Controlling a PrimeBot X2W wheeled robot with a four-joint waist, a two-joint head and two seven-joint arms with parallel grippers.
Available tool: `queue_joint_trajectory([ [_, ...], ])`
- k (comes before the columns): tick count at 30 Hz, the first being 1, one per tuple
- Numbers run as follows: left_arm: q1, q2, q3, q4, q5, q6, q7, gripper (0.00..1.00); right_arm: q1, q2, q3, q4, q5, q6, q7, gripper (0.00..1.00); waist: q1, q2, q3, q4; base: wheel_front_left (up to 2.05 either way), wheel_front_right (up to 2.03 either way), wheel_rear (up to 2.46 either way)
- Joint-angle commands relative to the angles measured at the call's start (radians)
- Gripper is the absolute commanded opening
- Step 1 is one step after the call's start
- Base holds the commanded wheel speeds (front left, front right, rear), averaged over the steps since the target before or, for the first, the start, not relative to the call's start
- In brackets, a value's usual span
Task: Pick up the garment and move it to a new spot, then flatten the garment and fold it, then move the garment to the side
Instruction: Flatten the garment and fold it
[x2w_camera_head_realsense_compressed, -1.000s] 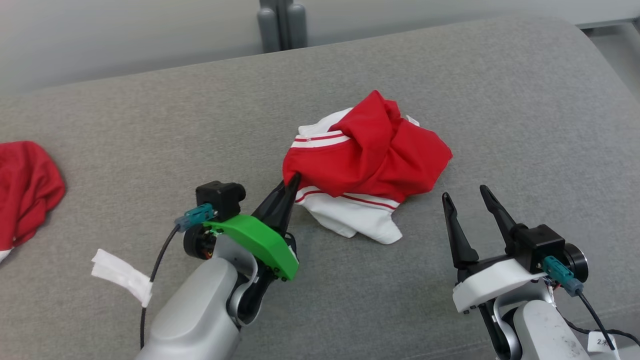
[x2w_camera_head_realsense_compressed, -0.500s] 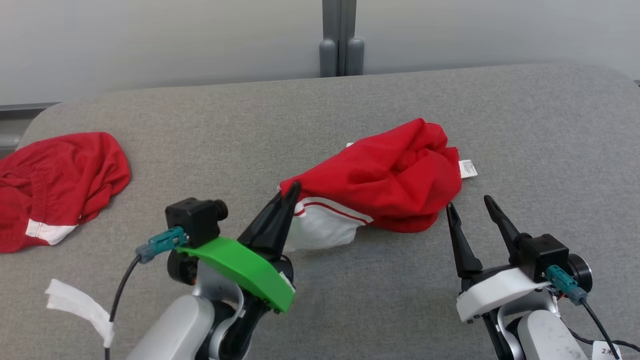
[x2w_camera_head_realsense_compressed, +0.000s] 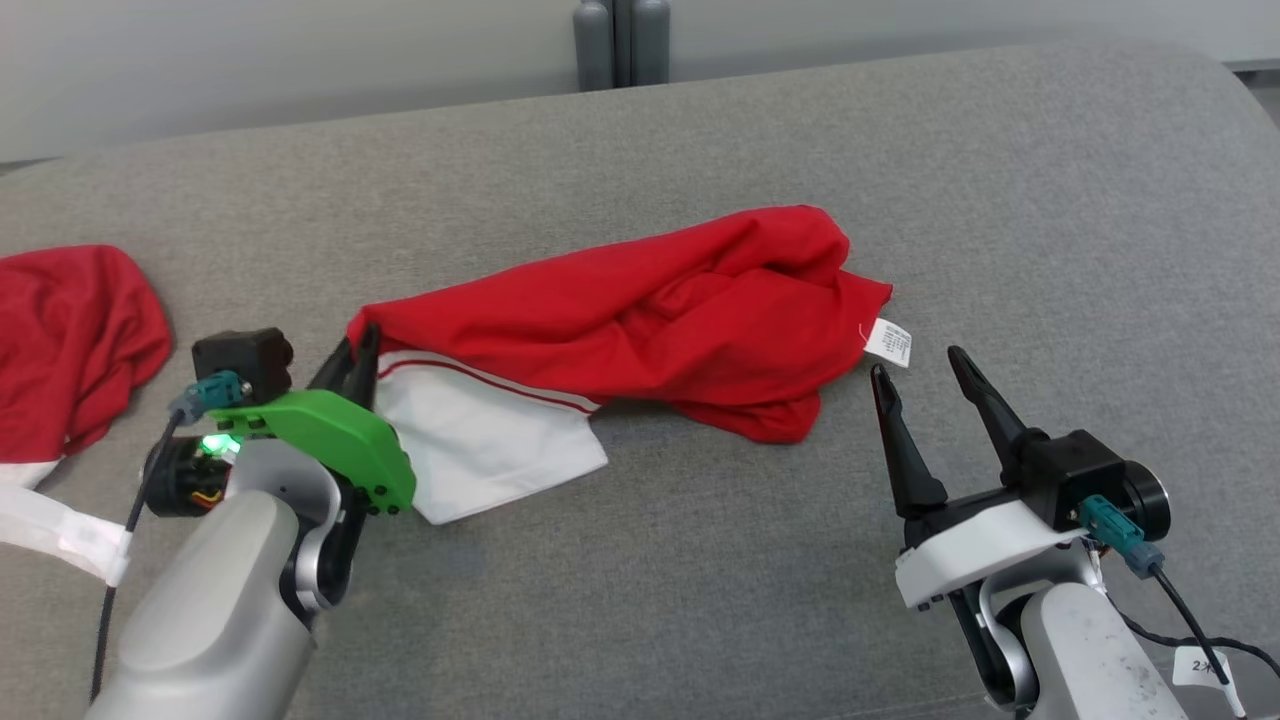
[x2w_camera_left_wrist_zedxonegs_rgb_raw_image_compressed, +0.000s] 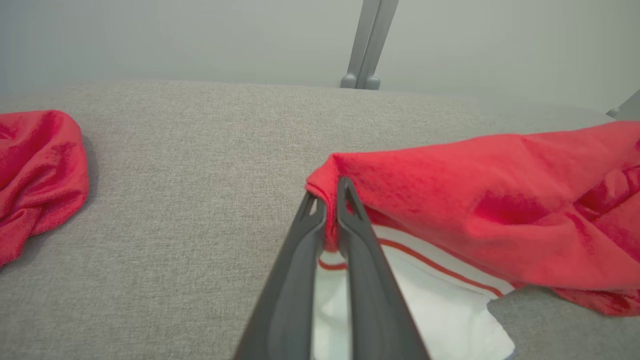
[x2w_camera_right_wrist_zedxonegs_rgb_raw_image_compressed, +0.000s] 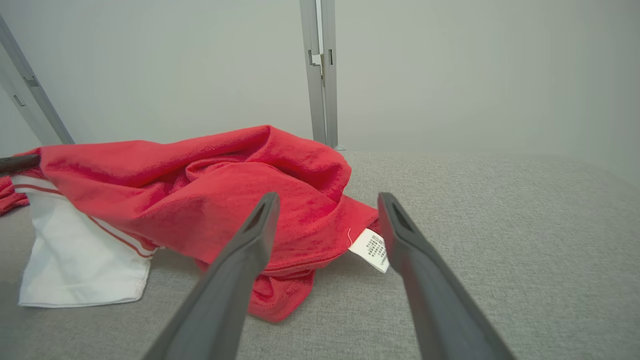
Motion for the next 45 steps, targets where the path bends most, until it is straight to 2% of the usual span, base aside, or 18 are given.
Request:
queue_joint_trajectory([
  [1,-0.04,0.004,0.007,0.046,0.018,-0.007,-0.02,0.0,-0.015,-0.002,0.001,-0.002,-0.004,-0.001,-0.007,1.0,0.0,0.0,0.053,-0.05,0.0,0.0,0.0],
  [10,-0.174,-0.001,0.033,0.285,0.051,0.004,-0.129,0.0,-0.03,-0.002,0.008,0.002,-0.002,-0.001,-0.01,1.0,0.0,0.0,0.08,-0.082,0.0,0.0,0.0],
  [11,-0.18,-0.011,0.037,0.303,0.047,0.003,-0.144,0.45,-0.03,-0.002,0.007,0.004,-0.002,-0.001,-0.01,1.0,0.0,0.0,0.078,-0.082,0.0,0.0,0.0],
  [12,-0.183,-0.017,0.039,0.315,0.044,0.0,-0.154,1.0,-0.029,-0.002,0.004,0.006,-0.002,-0.001,-0.011,1.0,0.0,0.0,0.076,-0.08,0.0,0.0,0.0],
  [17,-0.175,-0.048,0.055,0.359,0.034,-0.022,-0.209,1.0,-0.02,-0.002,-0.014,0.01,-0.01,-0.001,-0.011,1.0,0.0,0.0,0.049,-0.055,0.0,0.0,0.0],
  [21,-0.132,-0.068,0.083,0.333,0.042,-0.039,-0.232,1.0,-0.008,-0.002,-0.024,0.008,-0.015,-0.001,-0.008,1.0,0.0,0.0,0.022,-0.022,0.0,0.0,0.0],
  [27,0.01,-0.091,0.209,0.094,0.152,-0.06,-0.232,1.0,0.008,-0.002,-0.036,0.0,-0.018,-0.001,-0.002,1.0,0.0,0.0,-0.011,0.034,0.0,0.0,0.0],
  [34,0.241,-0.168,0.351,-0.138,0.279,-0.117,-0.233,1.0,0.028,-0.002,-0.059,0.003,-0.021,-0.001,0.008,1.0,0.0,0.0,-0.045,0.083,0.0,0.0,0.0],
  [40,0.365,-0.216,0.44,-0.225,0.346,-0.172,-0.233,1.0,0.044,-0.002,-0.082,0.014,-0.02,-0.001,0.022,1.0,0.0,0.0,-0.072,0.104,0.0,0.0,0.0],
  [45,0.421,-0.24,0.476,-0.247,0.378,-0.208,-0.233,1.0,0.056,-0.002,-0.114,0.036,-0.022,-0.001,0.05,1.0,0.0,0.0,-0.091,0.112,0.0,0.0,0.0],
])
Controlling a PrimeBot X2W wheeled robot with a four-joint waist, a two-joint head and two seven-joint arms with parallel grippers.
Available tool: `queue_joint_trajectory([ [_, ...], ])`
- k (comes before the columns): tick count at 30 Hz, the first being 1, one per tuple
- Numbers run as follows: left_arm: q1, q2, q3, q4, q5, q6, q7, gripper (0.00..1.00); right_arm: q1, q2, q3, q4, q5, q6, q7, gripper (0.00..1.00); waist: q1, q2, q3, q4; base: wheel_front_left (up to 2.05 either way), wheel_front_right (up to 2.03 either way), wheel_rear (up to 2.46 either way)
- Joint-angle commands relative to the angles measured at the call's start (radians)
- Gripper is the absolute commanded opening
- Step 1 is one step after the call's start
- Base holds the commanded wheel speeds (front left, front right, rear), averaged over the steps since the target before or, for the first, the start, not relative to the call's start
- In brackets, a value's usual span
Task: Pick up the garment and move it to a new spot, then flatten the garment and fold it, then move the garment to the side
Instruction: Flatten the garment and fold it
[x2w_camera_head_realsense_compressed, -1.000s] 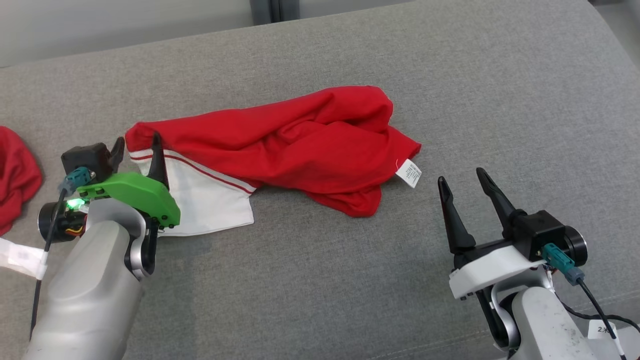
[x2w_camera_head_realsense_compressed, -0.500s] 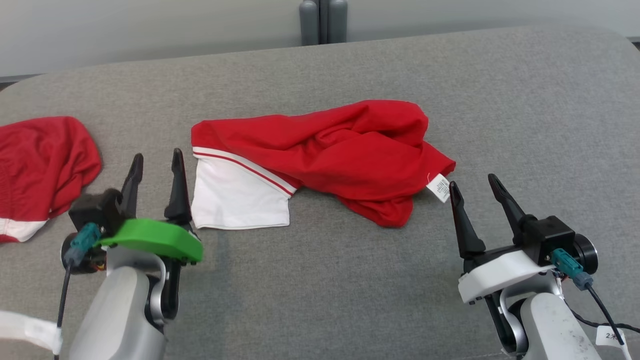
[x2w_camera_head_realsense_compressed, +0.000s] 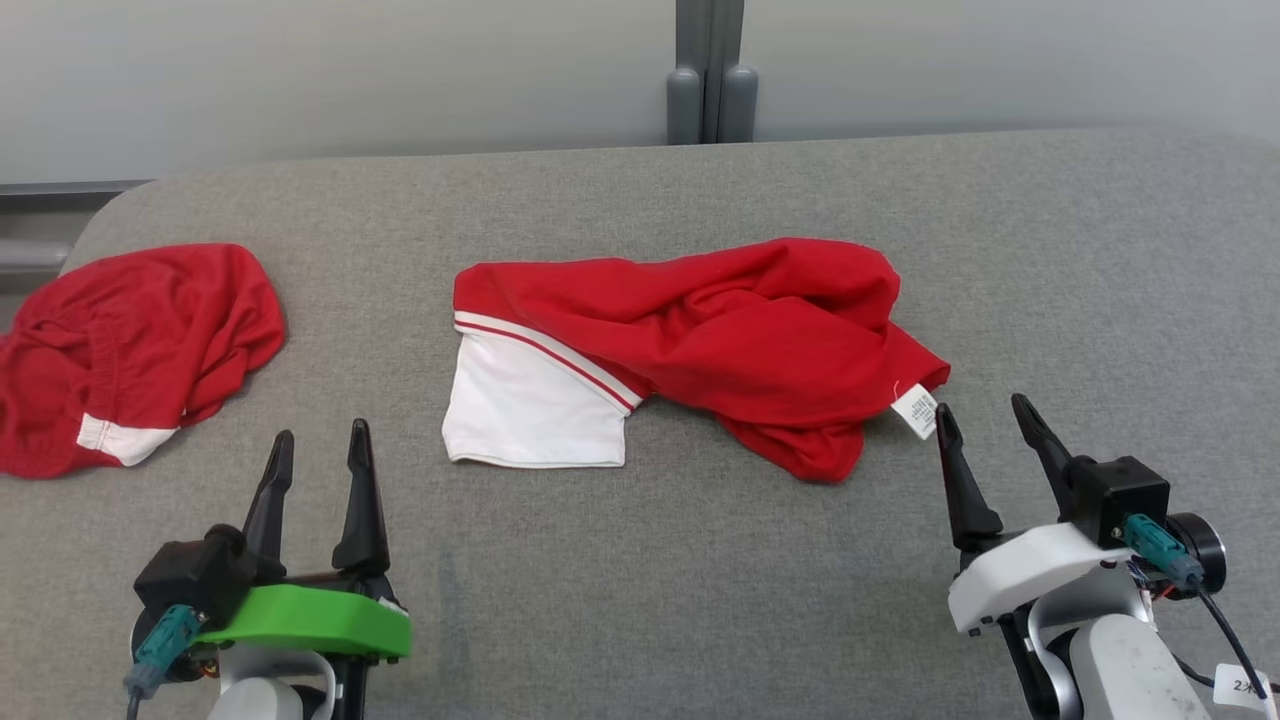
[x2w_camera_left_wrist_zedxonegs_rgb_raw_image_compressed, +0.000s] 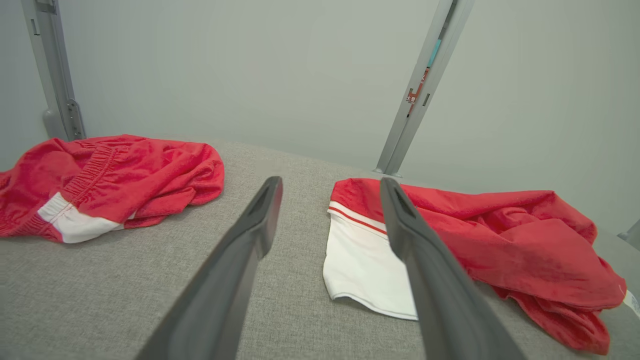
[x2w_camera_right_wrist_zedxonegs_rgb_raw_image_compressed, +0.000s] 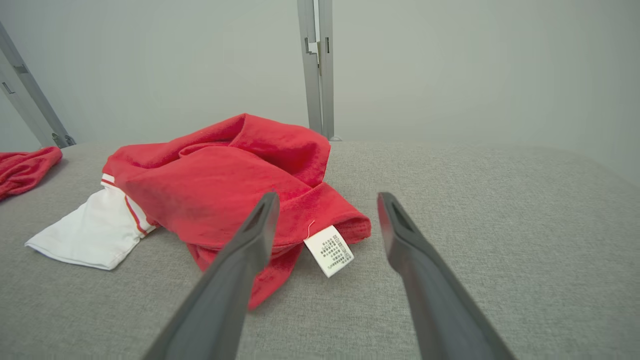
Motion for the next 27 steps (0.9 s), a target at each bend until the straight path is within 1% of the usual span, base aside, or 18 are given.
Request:
queue_joint_trajectory([
  [1,0.01,-0.003,0.006,-0.001,0.021,-0.01,0.0,1.0,0.004,-0.003,-0.011,0.01,-0.003,-0.001,0.013,1.0,0.0,0.0,-0.009,0.008,0.0,0.0,0.0],
  [5,0.013,-0.015,0.019,-0.005,0.031,-0.02,0.0,1.0,-0.035,-0.003,-0.052,0.049,-0.004,-0.001,0.075,1.0,0.0,0.0,-0.003,0.009,0.0,0.0,0.0],
  [7,0.008,-0.02,0.021,-0.006,0.039,-0.025,0.0,1.0,-0.068,-0.006,-0.072,0.082,-0.032,-0.001,0.117,1.0,0.0,0.0,0.007,0.007,0.0,0.0,0.0],
  [10,-0.002,-0.023,0.022,-0.004,0.048,-0.029,0.0,1.0,-0.124,-0.039,-0.07,0.139,-0.081,-0.001,0.18,1.0,0.0,0.0,0.024,0.006,0.0,0.0,0.0],
  [12,-0.014,-0.025,0.019,-0.002,0.055,-0.032,0.0,1.0,-0.174,-0.074,-0.048,0.188,-0.109,-0.001,0.211,1.0,0.0,0.0,0.039,0.01,0.0,0.0,0.0],
  [14,-0.026,-0.027,0.013,-0.001,0.058,-0.034,0.0,1.0,-0.213,-0.099,-0.028,0.236,-0.11,-0.001,0.221,1.0,0.0,0.0,0.054,0.017,0.0,0.0,0.0],
  [18,-0.045,-0.029,0.01,-0.001,0.065,-0.037,0.0,1.0,-0.289,-0.141,0.027,0.335,-0.064,-0.001,0.211,1.0,0.0,0.0,0.088,0.03,0.0,0.0,0.0],
  [22,-0.068,-0.03,0.017,-0.003,0.06,-0.04,0.0,1.0,-0.357,-0.177,0.087,0.421,-0.024,-0.001,0.188,1.0,0.0,0.0,0.126,0.048,0.0,0.0,0.0],
  [27,-0.097,-0.032,0.021,-0.007,0.057,-0.042,0.0,1.0,-0.433,-0.222,0.178,0.509,-0.005,-0.001,0.151,1.0,0.0,0.0,0.168,0.07,0.0,0.0,0.0],
])
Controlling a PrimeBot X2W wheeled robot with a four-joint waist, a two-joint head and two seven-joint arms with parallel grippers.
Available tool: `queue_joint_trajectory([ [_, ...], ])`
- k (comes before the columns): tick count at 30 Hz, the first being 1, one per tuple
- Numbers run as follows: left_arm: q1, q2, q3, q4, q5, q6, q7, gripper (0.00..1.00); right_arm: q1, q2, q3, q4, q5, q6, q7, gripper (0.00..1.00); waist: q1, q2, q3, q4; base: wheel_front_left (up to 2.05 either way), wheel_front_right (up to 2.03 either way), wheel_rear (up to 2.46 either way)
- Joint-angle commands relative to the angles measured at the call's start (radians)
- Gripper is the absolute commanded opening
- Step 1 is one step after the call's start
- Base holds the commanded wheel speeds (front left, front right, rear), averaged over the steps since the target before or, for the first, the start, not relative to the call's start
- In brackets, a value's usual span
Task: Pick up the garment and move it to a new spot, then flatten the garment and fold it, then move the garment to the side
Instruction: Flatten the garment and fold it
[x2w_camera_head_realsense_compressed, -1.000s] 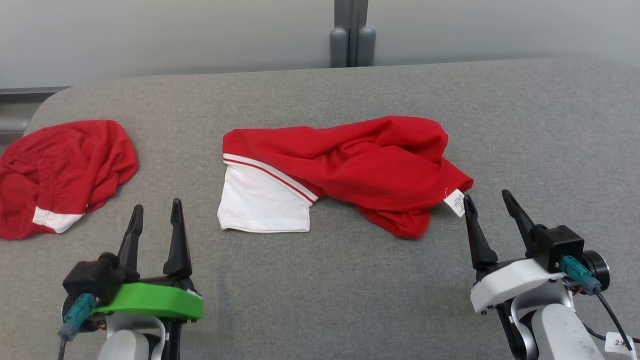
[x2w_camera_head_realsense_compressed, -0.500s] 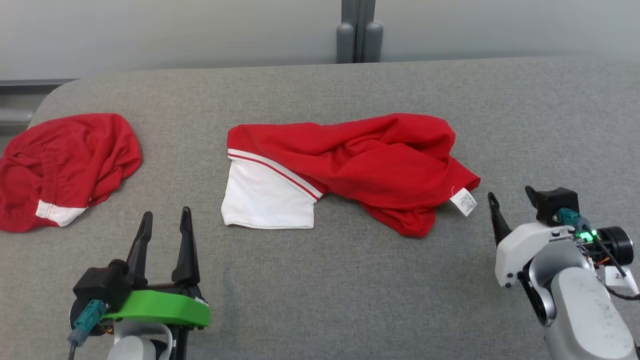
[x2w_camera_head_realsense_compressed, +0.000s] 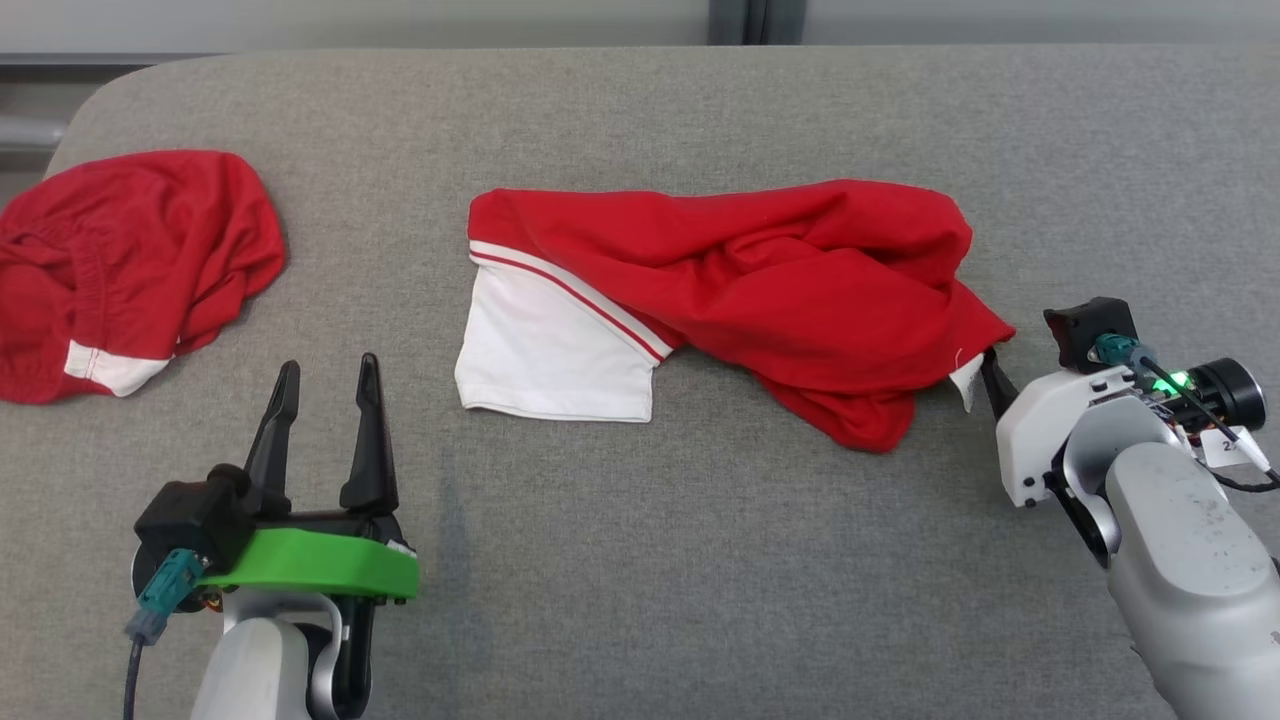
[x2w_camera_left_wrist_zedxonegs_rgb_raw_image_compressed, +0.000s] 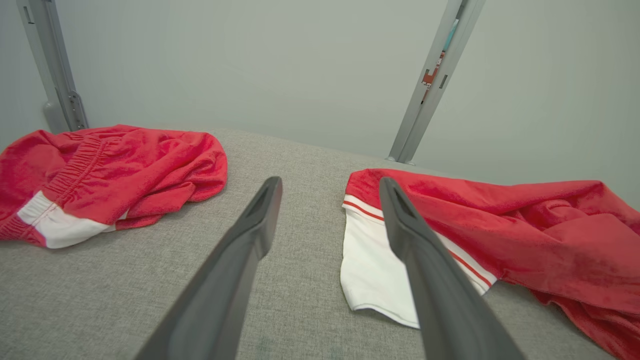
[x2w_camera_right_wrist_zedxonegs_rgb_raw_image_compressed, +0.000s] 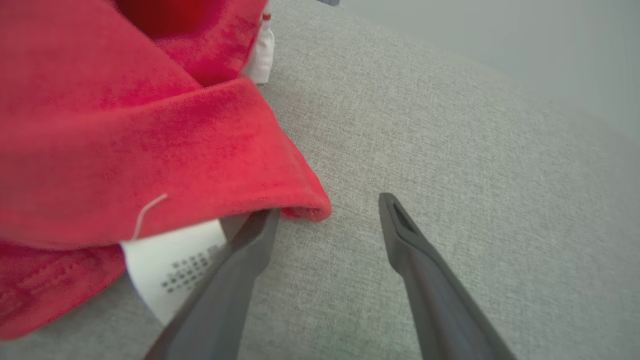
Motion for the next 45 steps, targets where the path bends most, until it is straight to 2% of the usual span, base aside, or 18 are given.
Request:
queue_joint_trajectory([
  [1,-0.018,0.0,0.004,-0.004,0.001,-0.007,0.0,1.0,-0.025,-0.008,0.025,0.015,0.011,-0.001,-0.016,1.0,0.0,-0.0001,0.031,0.024,0.0,0.0,0.0],
  [7,-0.03,-0.001,0.0,-0.003,-0.003,-0.006,0.0,1.0,-0.075,-0.05,0.186,0.063,0.072,-0.001,-0.06,1.0,0.0,-0.0001,0.043,0.036,0.0,0.0,0.0],
  [8,-0.031,-0.001,-0.001,-0.003,-0.003,-0.006,0.0,1.0,-0.079,-0.056,0.201,0.068,0.086,-0.001,-0.064,0.4,0.0,-0.0001,0.043,0.036,0.0,0.0,0.0],
  [9,-0.031,-0.001,-0.001,-0.002,-0.004,-0.006,0.0,1.0,-0.083,-0.062,0.212,0.077,0.097,-0.002,-0.072,0.0,0.0,-0.0001,0.042,0.036,0.0,0.0,0.0],
  [14,-0.028,-0.002,0.002,0.0,-0.012,-0.006,0.0,1.0,-0.133,-0.086,0.18,0.095,0.087,-0.002,-0.135,0.0,0.0,-0.0001,0.027,0.025,0.0,0.0,0.0],
  [18,-0.021,-0.002,0.002,-0.002,-0.013,-0.006,0.0,1.0,-0.187,-0.087,0.081,0.102,-0.003,-0.002,-0.198,0.0,0.0,-0.0001,0.008,0.012,0.0,0.0,0.0],
  [22,-0.011,-0.002,0.005,-0.003,-0.015,-0.006,0.0,1.0,-0.234,-0.073,-0.059,0.059,-0.115,-0.002,-0.238,0.0,0.0,-0.0001,-0.012,-0.001,0.0,0.0,0.0],
  [26,0.001,-0.002,0.009,-0.001,-0.019,-0.006,0.0,1.0,-0.184,-0.02,-0.203,-0.016,-0.234,-0.002,-0.257,0.0,0.0,-0.0001,-0.032,-0.013,0.0,0.0,0.0],
  [36,0.016,-0.001,0.012,0.001,-0.02,-0.006,0.0,1.0,0.1,0.146,-0.427,-0.155,-0.398,-0.002,-0.265,0.0,0.0,-0.0001,-0.046,-0.053,0.0,0.0,0.0],
  [37,0.016,-0.001,0.013,0.001,-0.019,-0.006,0.0,1.0,0.122,0.157,-0.439,-0.164,-0.409,-0.002,-0.265,0.34,0.0,-0.0001,-0.047,-0.057,0.0,0.0,0.0],
  [38,0.016,-0.001,0.015,0.001,-0.017,-0.006,0.0,1.0,0.146,0.17,-0.455,-0.17,-0.42,-0.002,-0.265,0.75,0.0,-0.0001,-0.048,-0.062,0.0,0.0,0.0],
  [39,0.015,-0.001,0.015,0.001,-0.015,-0.006,0.0,1.0,0.163,0.179,-0.467,-0.173,-0.423,-0.002,-0.265,1.0,0.0,-0.0001,-0.048,-0.066,0.0,0.0,0.0],
  [45,0.02,-0.001,0.013,0.012,-0.006,-0.006,0.0,1.0,0.258,0.215,-0.499,-0.198,-0.41,-0.002,-0.266,1.0,0.0,-0.0001,-0.06,-0.08,0.0,0.0,0.0],
])
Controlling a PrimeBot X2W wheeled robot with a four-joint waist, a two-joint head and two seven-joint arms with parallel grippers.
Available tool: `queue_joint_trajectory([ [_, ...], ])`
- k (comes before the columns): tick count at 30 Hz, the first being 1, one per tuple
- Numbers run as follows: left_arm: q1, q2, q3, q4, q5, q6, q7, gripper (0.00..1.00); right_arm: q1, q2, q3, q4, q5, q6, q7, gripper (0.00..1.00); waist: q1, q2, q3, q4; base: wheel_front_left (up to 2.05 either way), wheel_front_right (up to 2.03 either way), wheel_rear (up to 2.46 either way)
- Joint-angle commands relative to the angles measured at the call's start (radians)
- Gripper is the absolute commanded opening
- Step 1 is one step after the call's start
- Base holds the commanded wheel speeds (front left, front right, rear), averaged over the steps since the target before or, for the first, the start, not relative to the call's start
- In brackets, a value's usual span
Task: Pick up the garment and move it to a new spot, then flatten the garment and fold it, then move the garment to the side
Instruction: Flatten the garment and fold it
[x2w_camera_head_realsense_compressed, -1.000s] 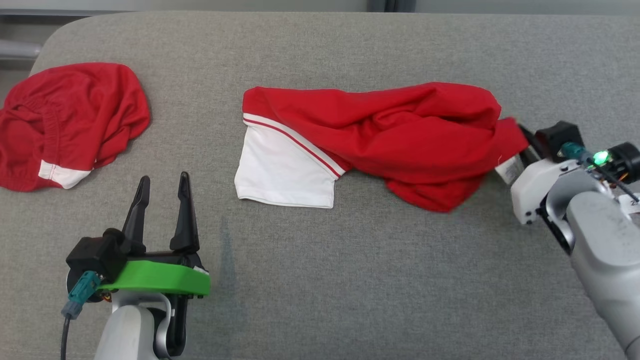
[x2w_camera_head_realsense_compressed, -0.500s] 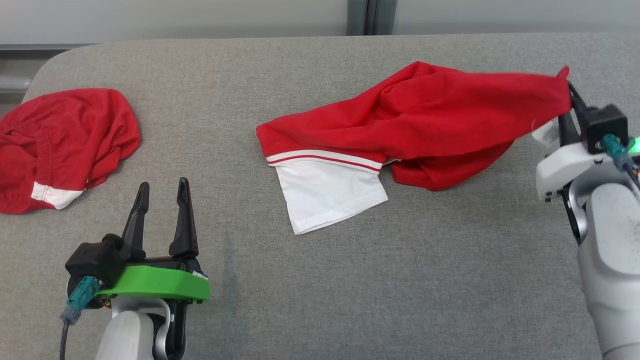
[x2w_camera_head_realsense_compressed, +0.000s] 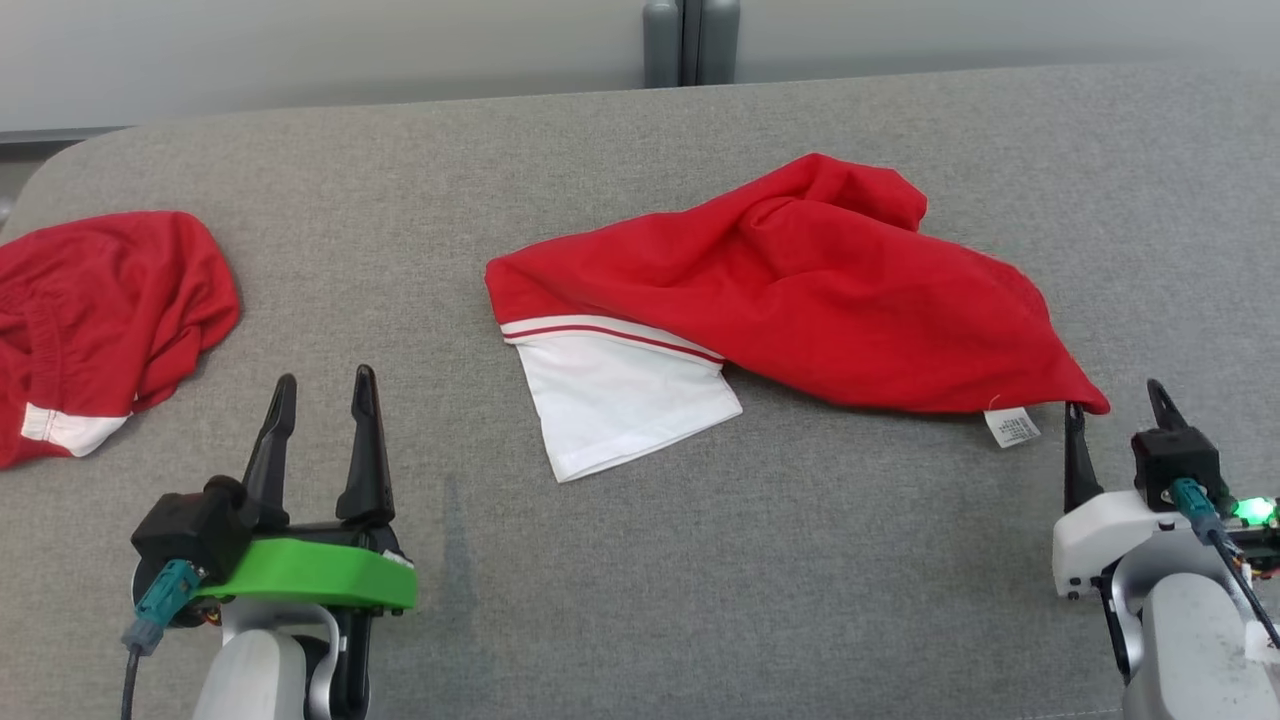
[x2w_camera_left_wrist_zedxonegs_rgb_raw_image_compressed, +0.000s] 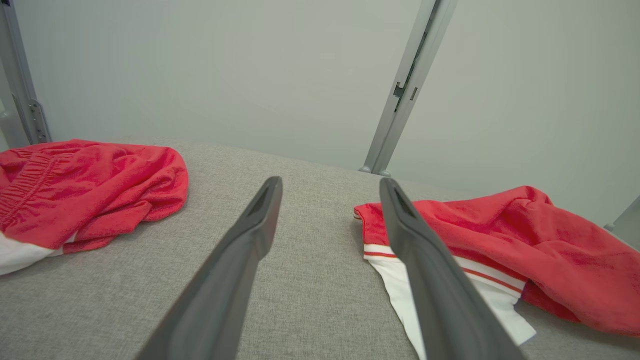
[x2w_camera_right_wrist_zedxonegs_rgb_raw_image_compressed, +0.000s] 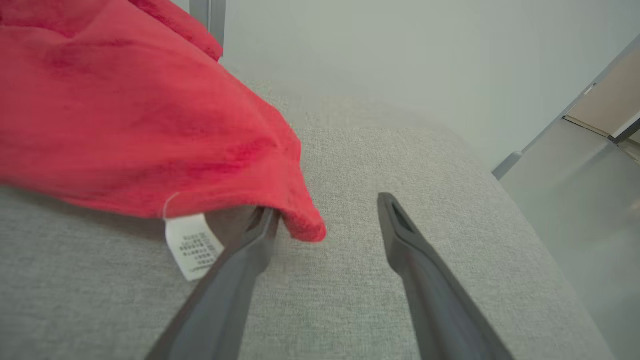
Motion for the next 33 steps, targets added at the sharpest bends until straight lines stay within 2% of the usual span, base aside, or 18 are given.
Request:
queue_joint_trajectory([
  [1,0.014,0.002,0.001,0.004,0.01,-0.003,0.0,1.0,0.023,0.002,0.001,-0.013,0.021,-0.002,-0.005,1.0,0.0,0.0,-0.007,-0.006,0.0,0.0,0.0],
  [6,0.034,0.002,-0.002,0.008,0.022,-0.003,0.0,1.0,0.087,0.008,0.059,-0.07,0.141,-0.002,-0.005,1.0,0.0,0.0,-0.03,-0.013,0.0,0.0,0.0],
  [14,0.074,0.002,0.009,0.001,0.034,-0.003,0.0,1.0,0.166,0.006,0.209,-0.261,0.416,-0.002,0.029,1.0,0.0,0.0,-0.073,-0.032,0.0,0.0,0.0],
  [21,0.102,0.002,0.009,-0.004,0.038,-0.003,0.0,1.0,0.194,0.006,0.299,-0.369,0.554,-0.002,0.081,1.0,0.0,0.0,-0.11,-0.037,0.0,0.0,0.0],
  [33,0.133,0.002,0.03,0.01,0.037,-0.003,0.0,1.0,0.227,0.007,0.344,-0.423,0.547,-0.002,0.169,1.0,0.0,0.0,-0.143,-0.034,0.0,0.0,0.0],
])
